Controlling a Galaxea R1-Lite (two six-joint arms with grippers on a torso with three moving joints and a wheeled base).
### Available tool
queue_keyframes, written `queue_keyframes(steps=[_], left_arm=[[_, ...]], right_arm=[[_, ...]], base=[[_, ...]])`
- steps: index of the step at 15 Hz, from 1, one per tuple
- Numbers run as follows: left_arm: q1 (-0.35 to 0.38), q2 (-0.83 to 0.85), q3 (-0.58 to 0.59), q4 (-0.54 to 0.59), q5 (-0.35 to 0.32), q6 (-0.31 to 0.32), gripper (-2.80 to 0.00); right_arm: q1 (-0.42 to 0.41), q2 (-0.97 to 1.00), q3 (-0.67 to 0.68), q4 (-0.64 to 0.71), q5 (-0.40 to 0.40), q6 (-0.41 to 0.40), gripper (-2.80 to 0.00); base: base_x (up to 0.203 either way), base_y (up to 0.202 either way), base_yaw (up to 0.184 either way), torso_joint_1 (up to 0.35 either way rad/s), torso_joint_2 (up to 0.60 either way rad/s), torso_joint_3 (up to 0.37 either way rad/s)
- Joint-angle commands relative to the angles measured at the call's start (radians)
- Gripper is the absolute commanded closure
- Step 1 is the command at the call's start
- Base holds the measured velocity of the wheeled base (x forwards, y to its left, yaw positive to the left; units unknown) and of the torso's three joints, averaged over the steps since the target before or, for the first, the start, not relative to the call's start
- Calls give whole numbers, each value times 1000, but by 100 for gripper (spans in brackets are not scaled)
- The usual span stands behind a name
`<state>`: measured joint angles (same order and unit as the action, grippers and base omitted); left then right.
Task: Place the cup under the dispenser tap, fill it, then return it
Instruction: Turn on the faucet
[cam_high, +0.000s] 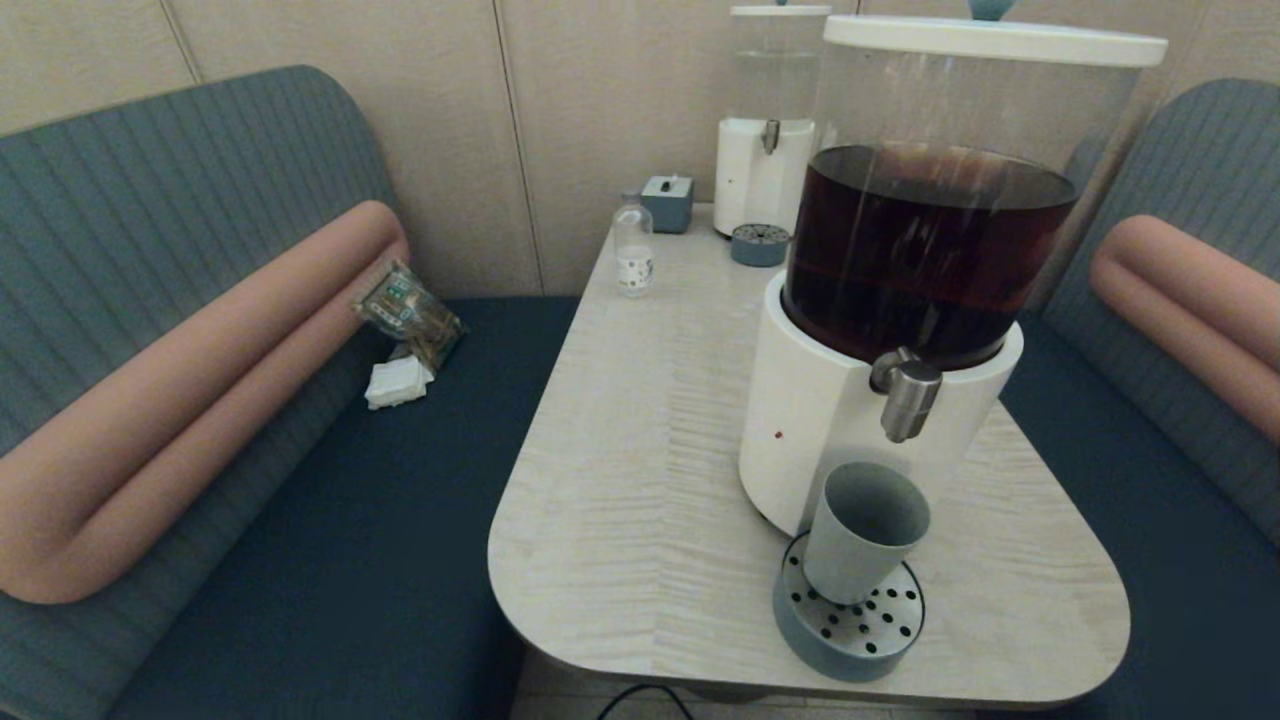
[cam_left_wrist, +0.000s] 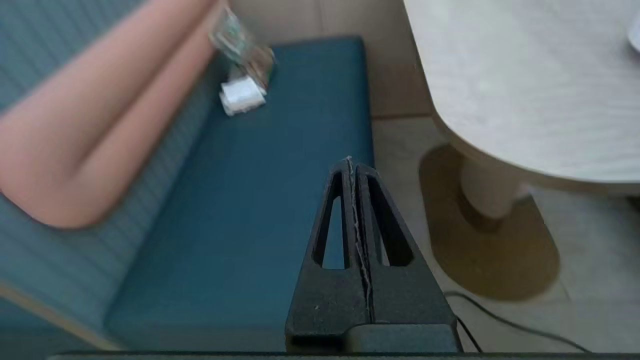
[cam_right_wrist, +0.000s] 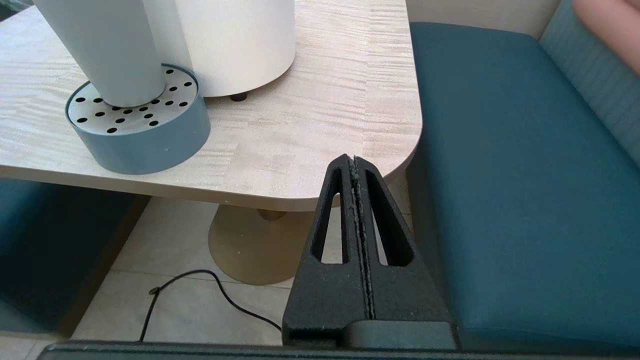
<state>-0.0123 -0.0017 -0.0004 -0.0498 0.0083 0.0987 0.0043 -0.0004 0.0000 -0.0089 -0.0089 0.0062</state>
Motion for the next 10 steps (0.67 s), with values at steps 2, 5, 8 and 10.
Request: queue_keyframes(steps=[2,5,8,10], left_arm=[[0,1,1,14,-23,-37,0],[3,1,-30,129,-21,-98,0],[2,0,-22,109,-19,-93,0],[2,0,-15,85,-15,-121,0]], right_arm=[[0,-1,0,0,0,0,0],[0,-1,0,0,0,0,0],[0,-3,0,0,0,-2,0],[0,-2,0,1,0,-8,0]], base=[[0,0,0,0,0,0],[0,0,0,0,0,0],[0,0,0,0,0,0],[0,0,0,0,0,0]])
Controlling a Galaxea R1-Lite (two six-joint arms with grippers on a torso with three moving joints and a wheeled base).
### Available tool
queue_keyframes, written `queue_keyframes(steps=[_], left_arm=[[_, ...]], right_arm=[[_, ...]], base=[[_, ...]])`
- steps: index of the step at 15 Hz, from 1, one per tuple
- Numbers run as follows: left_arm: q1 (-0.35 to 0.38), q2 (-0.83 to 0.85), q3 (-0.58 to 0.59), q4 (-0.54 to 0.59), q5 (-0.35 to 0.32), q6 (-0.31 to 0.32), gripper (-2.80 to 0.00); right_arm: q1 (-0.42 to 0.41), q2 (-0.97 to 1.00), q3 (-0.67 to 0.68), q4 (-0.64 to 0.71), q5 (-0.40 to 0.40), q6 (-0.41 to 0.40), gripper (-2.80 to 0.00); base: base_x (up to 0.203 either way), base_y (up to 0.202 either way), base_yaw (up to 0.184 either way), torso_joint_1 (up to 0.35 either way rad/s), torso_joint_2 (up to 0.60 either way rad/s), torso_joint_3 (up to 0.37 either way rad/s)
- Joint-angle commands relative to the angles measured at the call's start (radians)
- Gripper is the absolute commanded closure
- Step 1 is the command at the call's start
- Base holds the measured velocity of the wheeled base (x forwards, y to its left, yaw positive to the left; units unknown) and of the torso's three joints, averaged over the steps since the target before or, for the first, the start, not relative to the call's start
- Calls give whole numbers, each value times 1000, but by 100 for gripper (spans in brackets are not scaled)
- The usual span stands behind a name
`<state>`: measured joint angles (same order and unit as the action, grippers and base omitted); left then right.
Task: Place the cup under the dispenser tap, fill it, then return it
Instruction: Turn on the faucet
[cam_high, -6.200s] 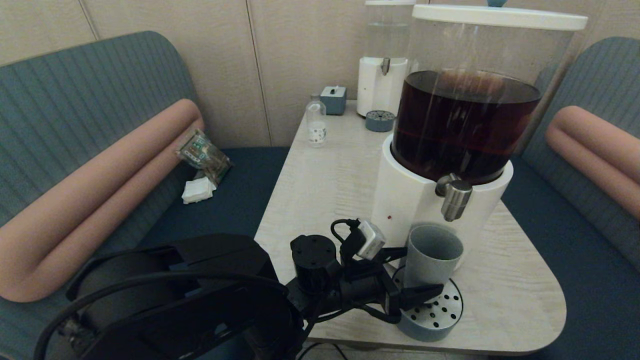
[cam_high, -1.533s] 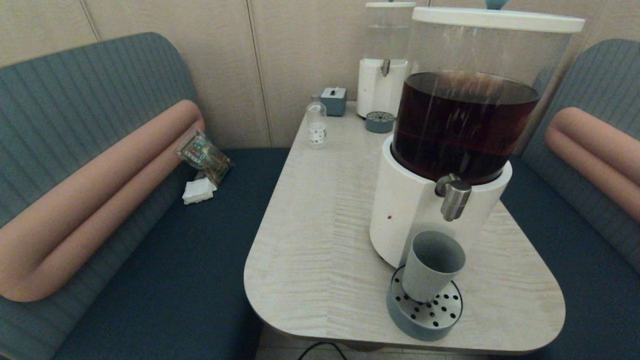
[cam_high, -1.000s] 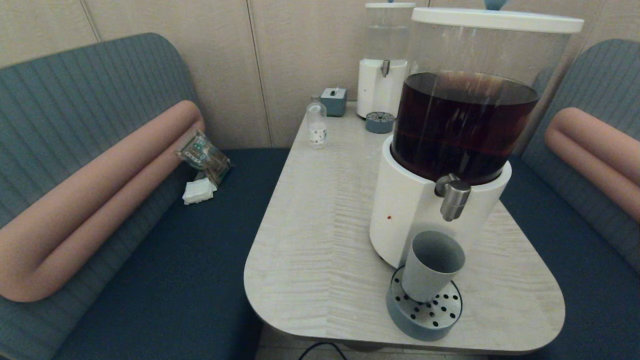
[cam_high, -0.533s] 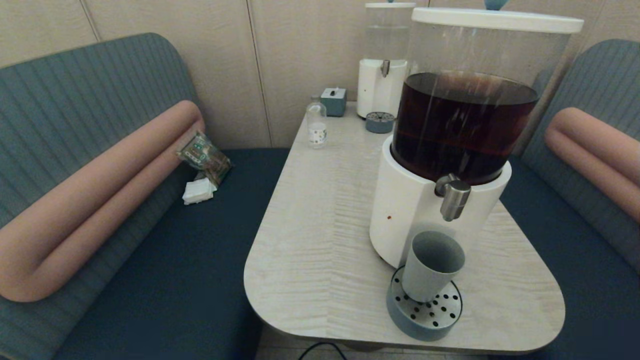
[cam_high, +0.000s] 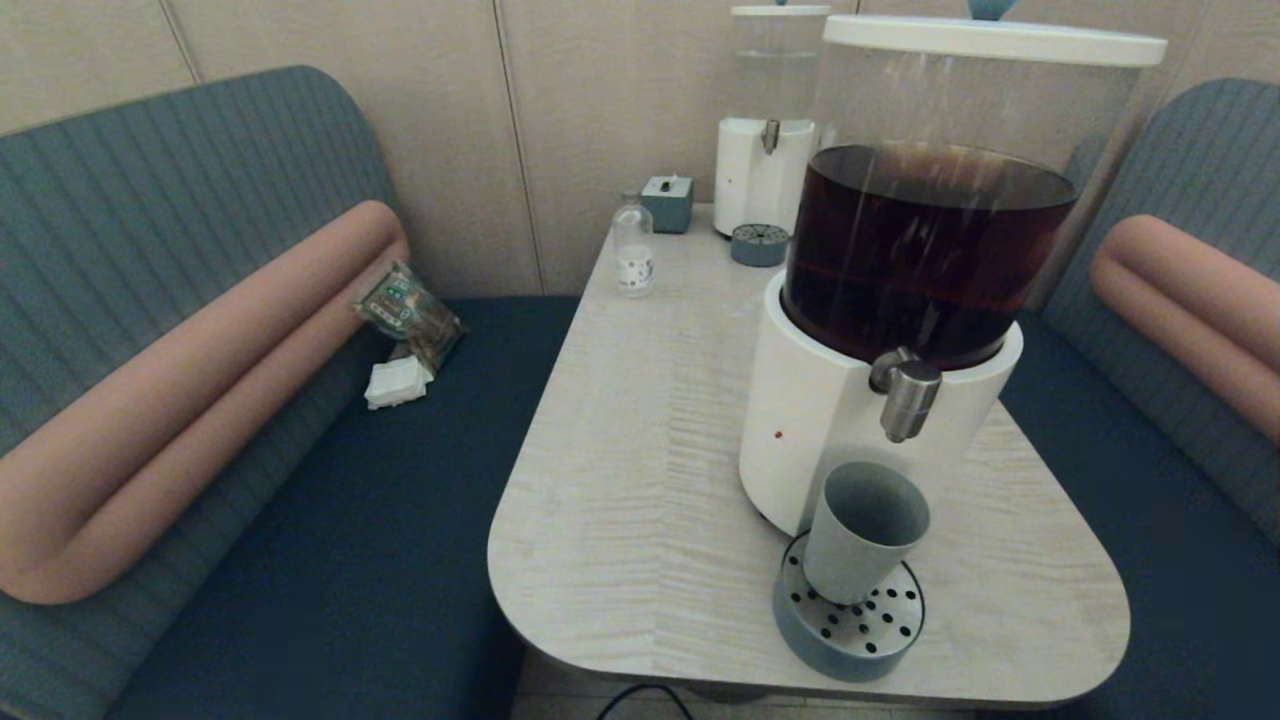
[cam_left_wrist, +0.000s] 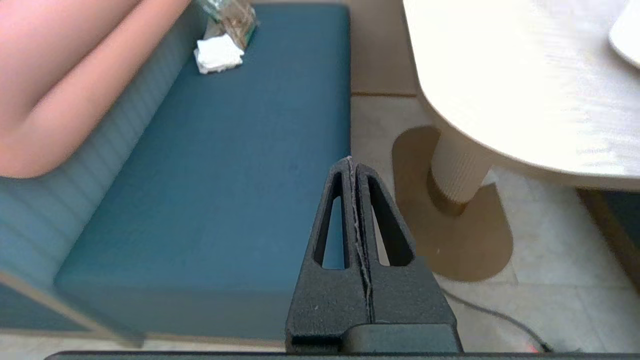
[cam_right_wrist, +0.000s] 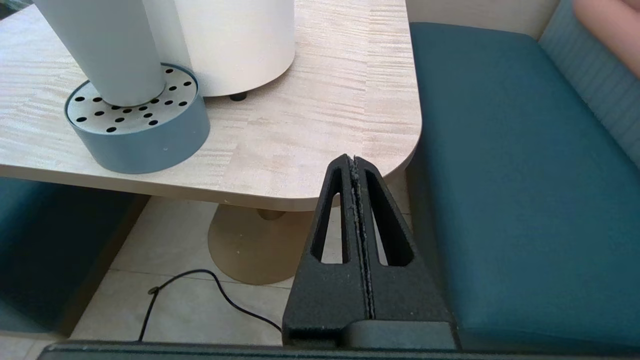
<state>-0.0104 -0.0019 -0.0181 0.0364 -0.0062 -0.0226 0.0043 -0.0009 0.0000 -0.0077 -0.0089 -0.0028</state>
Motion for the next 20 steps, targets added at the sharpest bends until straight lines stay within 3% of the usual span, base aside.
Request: queue_keyframes(steps=[1,5,7,9,15,17,20], left_arm=[[0,0,4,-7,2,-8,0],[0,0,6,-10,3,-11,0],[0,0,6,-9,3,-11,0],[0,0,6,-10,3,-11,0],[0,0,6,-10,3,-11,0],[0,0,6,-10,3,-11,0],[0,0,6,-10,3,-10,0]], right_arm=[[0,-1,1,1,4,-7,0],[0,-2,-33,-5,-5,-16,0],[1,10,-216,37,0,-10,0],[1,90,-491,120,16,-2,0],[9,814,-1079,309,157,98,0],[54,1008,-1197,368,238,172,0],[135,1189,-1269,411,376,322,0]], base=[[0,0,0,0,0,0],[0,0,0,0,0,0],[0,0,0,0,0,0],[0,0,0,0,0,0],[0,0,0,0,0,0],[0,0,0,0,0,0],[0,0,0,0,0,0]])
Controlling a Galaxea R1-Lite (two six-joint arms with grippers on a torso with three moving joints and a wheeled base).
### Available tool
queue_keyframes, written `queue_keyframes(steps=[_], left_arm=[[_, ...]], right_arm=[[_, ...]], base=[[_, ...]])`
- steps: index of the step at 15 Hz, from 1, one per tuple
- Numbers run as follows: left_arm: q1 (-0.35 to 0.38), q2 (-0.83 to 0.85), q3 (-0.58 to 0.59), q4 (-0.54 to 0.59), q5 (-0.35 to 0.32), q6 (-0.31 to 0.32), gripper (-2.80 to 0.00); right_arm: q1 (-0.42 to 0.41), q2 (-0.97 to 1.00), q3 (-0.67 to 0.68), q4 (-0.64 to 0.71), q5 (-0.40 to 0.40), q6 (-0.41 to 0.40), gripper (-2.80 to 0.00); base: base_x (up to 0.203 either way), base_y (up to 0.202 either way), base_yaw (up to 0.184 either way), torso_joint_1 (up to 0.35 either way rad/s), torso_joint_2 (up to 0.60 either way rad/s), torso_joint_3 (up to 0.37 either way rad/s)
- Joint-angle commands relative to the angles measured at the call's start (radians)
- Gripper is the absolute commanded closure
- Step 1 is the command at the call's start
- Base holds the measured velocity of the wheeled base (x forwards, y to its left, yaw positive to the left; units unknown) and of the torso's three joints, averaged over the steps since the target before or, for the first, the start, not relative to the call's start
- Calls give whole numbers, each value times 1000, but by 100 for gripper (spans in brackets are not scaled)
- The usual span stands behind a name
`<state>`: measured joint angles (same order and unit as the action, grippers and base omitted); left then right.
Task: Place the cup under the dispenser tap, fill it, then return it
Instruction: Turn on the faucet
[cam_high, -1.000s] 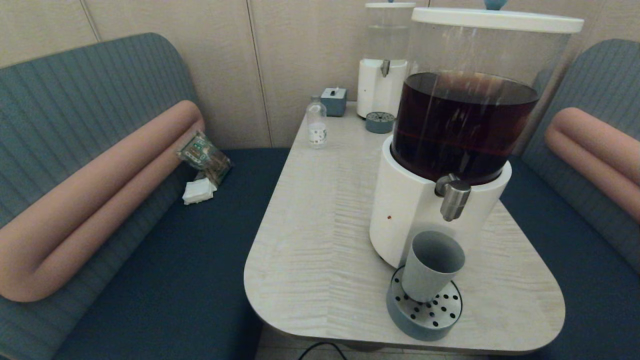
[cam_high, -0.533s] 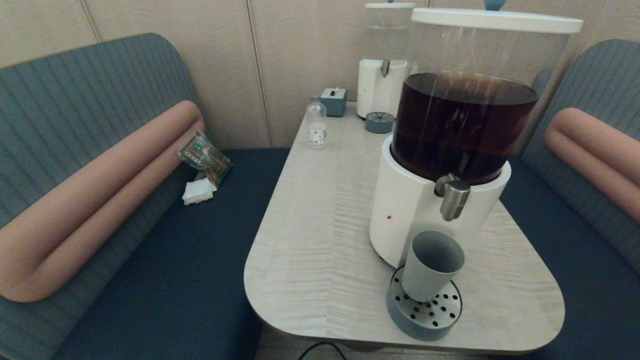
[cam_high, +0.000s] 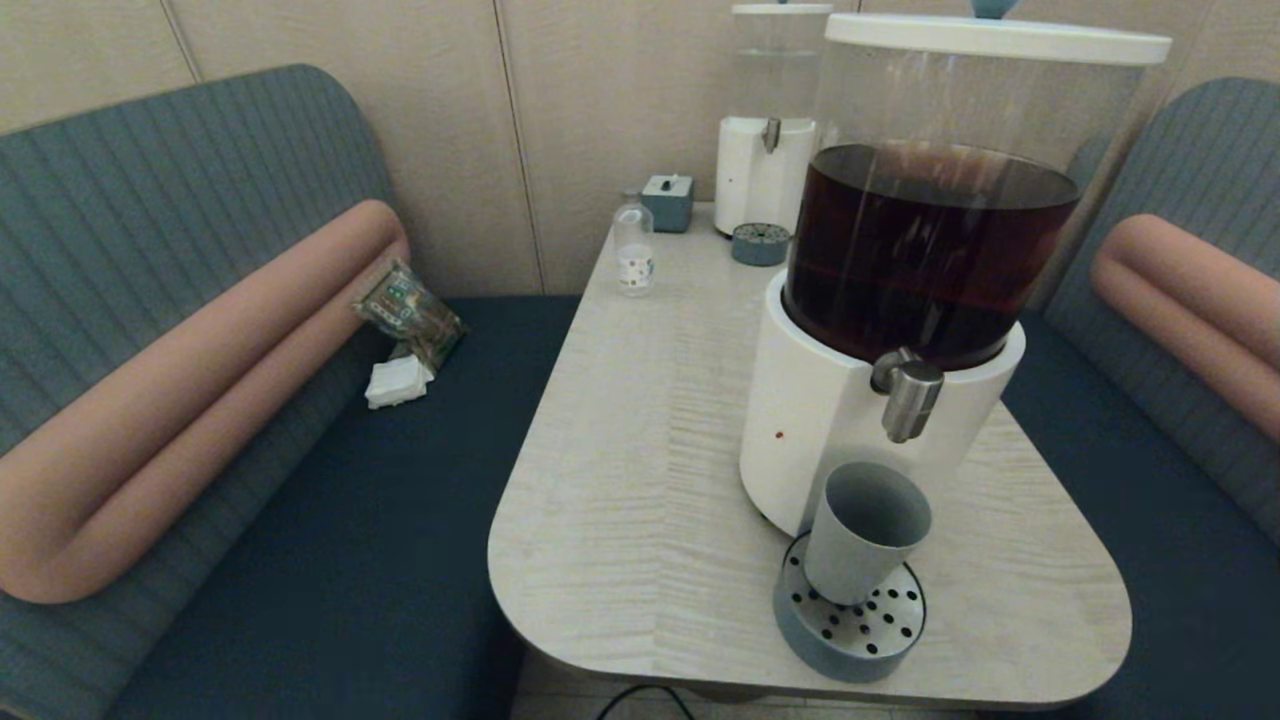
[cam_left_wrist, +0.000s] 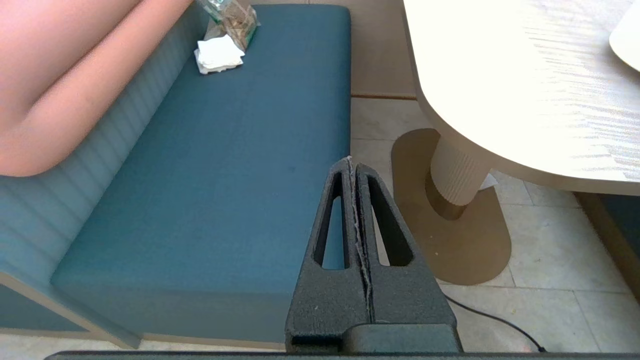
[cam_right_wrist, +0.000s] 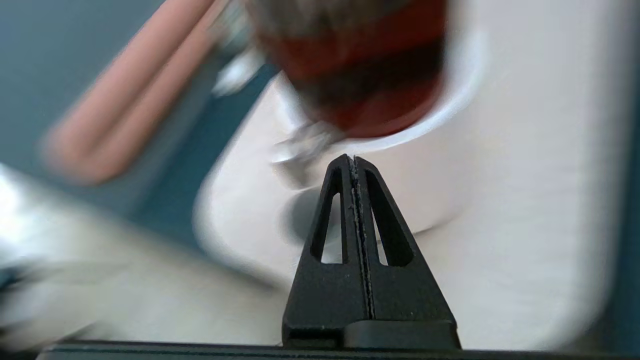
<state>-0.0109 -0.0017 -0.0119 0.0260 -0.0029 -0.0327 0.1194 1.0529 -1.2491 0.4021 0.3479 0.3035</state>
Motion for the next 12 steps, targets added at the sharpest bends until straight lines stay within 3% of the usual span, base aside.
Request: queue_keyframes(steps=[1,3,6,10,12], left_arm=[[0,0,0,0,0,-1,0],[0,0,0,0,0,0,0],[0,0,0,0,0,-1,0],[0,0,0,0,0,-1,0],[0,0,0,0,0,-1,0]], right_arm=[[31,160,-23,3,99,53,0],[32,174,-10,2,195,77,0],[13,194,32,-25,226,63,0],[-25,162,247,-204,247,-182,0],[-17,149,276,-249,315,-223,0]], base=[[0,0,0,0,0,0],[0,0,0,0,0,0],[0,0,0,0,0,0],[0,0,0,0,0,0],[0,0,0,0,0,0]])
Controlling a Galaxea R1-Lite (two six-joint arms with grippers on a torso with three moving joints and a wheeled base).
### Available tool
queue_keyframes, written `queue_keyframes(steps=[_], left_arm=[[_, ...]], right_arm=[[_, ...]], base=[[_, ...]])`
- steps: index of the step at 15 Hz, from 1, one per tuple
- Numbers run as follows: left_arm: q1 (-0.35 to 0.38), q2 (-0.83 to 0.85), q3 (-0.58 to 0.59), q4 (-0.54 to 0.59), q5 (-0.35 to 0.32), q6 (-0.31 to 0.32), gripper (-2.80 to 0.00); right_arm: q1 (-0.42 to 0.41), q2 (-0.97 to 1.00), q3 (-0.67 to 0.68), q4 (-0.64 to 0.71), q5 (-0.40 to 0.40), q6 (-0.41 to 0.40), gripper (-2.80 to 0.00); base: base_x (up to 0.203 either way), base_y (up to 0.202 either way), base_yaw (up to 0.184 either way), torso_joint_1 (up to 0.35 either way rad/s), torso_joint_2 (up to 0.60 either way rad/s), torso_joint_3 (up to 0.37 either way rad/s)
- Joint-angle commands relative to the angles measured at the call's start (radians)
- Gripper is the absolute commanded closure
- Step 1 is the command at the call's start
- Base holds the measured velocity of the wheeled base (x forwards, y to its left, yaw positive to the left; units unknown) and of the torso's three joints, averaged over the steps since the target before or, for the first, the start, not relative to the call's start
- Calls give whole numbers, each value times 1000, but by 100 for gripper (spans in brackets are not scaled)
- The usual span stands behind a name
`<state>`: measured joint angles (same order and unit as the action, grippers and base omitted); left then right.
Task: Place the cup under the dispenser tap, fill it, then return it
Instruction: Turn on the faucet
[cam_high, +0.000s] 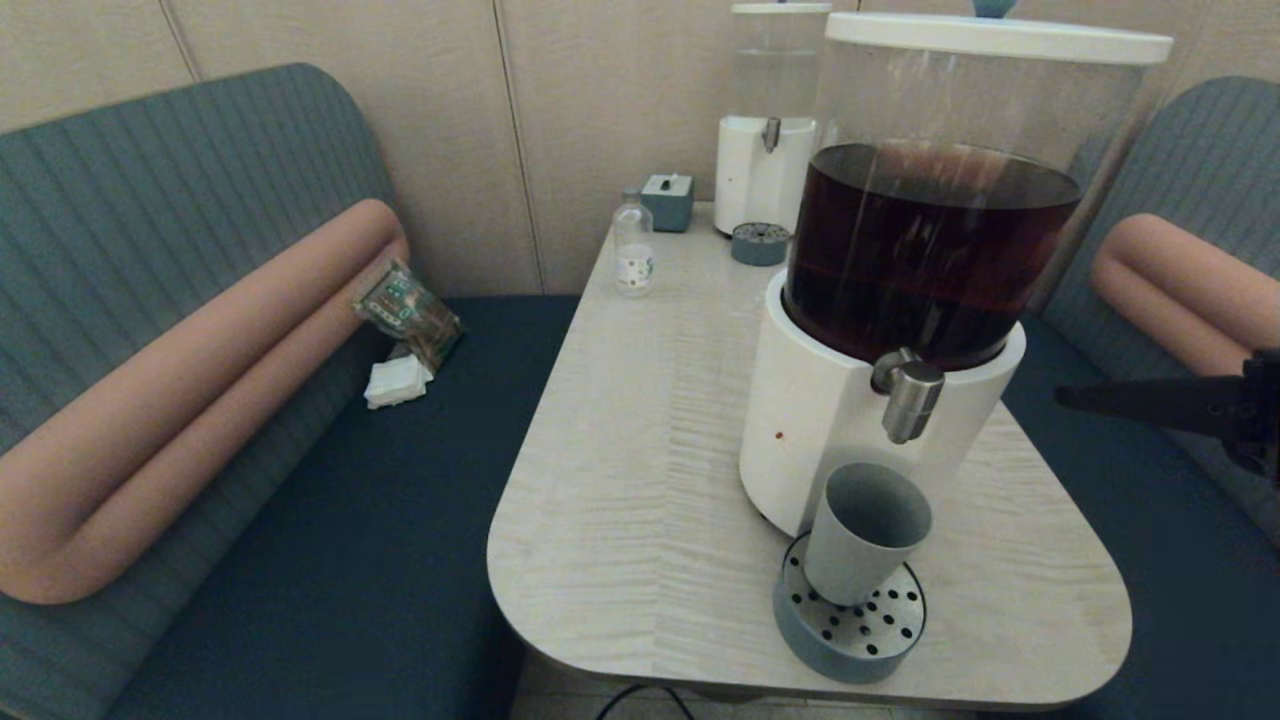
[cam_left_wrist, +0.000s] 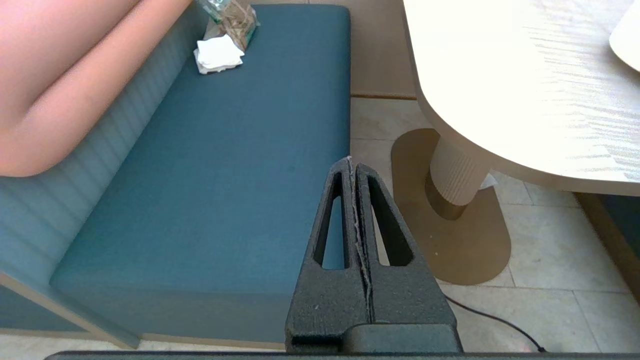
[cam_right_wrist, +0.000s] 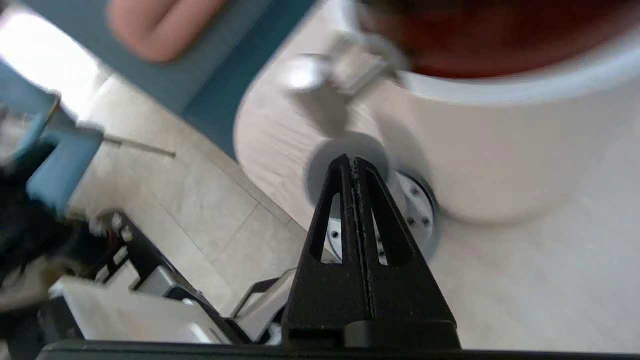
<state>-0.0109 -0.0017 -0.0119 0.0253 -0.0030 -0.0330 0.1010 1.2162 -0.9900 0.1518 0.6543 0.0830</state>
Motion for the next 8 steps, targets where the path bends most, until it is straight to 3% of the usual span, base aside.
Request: queue_keyframes(steps=[1,5,8], left_arm=[[0,0,0,1,0,-1,0],[0,0,0,1,0,-1,0],[0,0,0,0,0,-1,0]], right_arm=[[5,-3,23,-22,23,-3,0],[56,32,-7,-126,64,-5,0],[33,74,-31,-146,63,-7,0]], base=[[0,0,0,0,0,0],[0,0,0,0,0,0],[0,0,0,0,0,0]])
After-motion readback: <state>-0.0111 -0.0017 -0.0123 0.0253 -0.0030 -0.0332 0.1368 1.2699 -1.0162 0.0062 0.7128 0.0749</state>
